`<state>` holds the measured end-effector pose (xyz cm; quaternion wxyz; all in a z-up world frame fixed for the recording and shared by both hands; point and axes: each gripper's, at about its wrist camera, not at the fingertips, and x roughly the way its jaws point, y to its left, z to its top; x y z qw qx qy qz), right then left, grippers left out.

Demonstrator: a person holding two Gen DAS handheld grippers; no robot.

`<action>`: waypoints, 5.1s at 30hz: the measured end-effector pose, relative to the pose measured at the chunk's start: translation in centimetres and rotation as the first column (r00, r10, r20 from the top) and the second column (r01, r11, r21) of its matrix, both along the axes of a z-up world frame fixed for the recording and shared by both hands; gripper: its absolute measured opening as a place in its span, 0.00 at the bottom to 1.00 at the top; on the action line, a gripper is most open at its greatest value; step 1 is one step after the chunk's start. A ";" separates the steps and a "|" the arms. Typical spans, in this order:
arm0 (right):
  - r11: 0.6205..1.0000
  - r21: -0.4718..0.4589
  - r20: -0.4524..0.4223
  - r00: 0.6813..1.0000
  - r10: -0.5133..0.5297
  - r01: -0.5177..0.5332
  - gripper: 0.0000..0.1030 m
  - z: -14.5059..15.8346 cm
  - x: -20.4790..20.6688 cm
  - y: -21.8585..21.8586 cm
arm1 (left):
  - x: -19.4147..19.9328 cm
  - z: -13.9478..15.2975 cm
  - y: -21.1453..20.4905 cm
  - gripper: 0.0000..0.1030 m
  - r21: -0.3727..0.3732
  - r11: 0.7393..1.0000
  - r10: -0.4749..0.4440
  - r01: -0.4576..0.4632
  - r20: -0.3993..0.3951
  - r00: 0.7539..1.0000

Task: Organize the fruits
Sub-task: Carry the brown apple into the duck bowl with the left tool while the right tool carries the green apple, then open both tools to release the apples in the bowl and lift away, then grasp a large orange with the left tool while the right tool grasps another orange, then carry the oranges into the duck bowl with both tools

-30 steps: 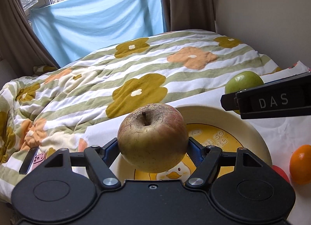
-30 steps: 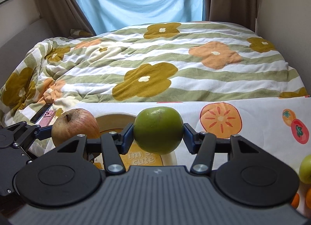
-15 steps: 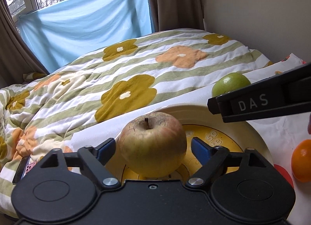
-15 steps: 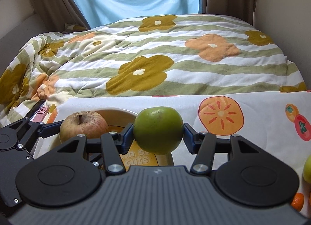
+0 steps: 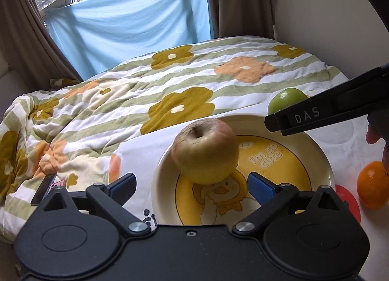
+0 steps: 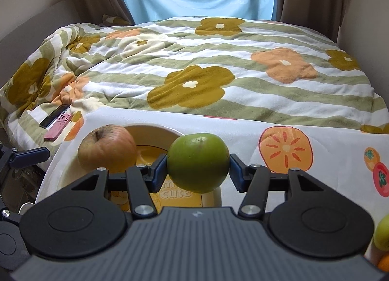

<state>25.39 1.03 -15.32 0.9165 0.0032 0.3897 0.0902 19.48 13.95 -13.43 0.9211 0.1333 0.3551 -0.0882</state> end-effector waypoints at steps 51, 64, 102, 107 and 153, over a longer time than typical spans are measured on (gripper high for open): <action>1.000 0.005 0.231 0.973 0.028 -0.030 1.00 11.1 -11.2 -14.4 | -8.2 11.3 -10.6 0.97 -0.134 0.989 0.080 -0.064 0.118 0.990; 0.999 -0.004 0.249 0.968 0.037 -0.037 1.00 11.4 -18.3 -25.4 | -15.1 11.7 -20.4 0.97 -0.159 0.981 0.133 -0.110 0.145 0.980; 0.999 -0.043 0.092 0.996 0.001 0.003 1.00 -5.0 -17.2 -28.0 | -8.6 -4.4 -21.5 0.65 -0.095 0.966 0.237 -0.242 -0.053 0.970; 0.998 -0.054 0.077 0.997 -0.002 0.006 0.95 -5.1 -16.8 -28.0 | -8.8 -4.3 -21.6 0.64 -0.096 0.967 0.231 -0.235 -0.052 0.971; 0.994 -0.017 0.164 0.980 0.113 -0.112 0.71 4.5 -18.1 -23.4 | -16.0 5.9 -15.4 0.64 -0.125 0.919 0.385 -0.374 0.081 0.919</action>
